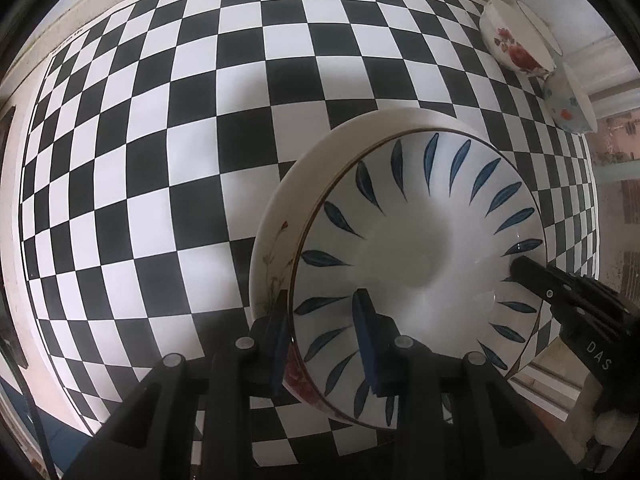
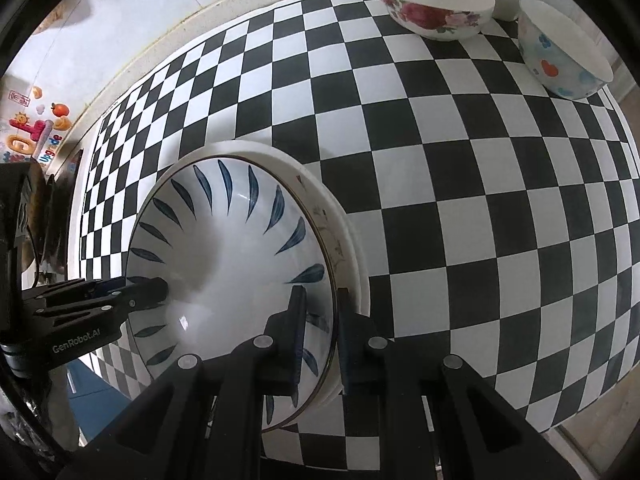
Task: Organize plates and bowls
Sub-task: 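Lift the three-plate stack with both grippers and carry it across the cloth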
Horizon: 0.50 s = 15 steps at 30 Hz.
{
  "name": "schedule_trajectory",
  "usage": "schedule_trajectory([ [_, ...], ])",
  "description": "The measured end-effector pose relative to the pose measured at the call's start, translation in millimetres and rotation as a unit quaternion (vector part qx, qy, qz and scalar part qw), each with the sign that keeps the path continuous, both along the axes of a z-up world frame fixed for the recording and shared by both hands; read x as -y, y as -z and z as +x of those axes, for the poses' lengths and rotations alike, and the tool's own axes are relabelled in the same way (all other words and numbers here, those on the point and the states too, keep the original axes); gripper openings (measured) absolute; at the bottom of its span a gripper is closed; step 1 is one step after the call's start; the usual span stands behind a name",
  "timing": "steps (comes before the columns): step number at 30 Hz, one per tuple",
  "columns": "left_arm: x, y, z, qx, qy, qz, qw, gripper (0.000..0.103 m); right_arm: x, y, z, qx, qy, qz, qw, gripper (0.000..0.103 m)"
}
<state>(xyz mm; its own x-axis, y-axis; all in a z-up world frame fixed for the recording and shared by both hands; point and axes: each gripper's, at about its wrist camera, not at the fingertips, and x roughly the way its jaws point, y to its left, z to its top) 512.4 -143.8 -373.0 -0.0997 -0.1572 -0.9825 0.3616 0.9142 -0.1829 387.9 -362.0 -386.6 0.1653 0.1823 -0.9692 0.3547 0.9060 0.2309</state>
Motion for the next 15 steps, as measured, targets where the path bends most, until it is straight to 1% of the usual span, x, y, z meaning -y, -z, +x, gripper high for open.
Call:
schedule_trajectory([
  [5, 0.6, -0.8, 0.3, 0.000, -0.002, 0.005, 1.0000, 0.027, 1.2, 1.6, 0.8, -0.003, 0.006, 0.004, 1.000, 0.016],
  [8, -0.1, -1.1, 0.4, -0.008, -0.009, 0.006, 0.9999, 0.028, 5.2, 3.5, 0.9, -0.016, 0.024, 0.018, 0.999, 0.016],
  [15, 1.9, 1.0, 2.7, -0.028, -0.014, 0.023, 0.9993, 0.028, 4.5, 4.3, 2.8, -0.044, 0.032, 0.023, 0.998, 0.017],
])
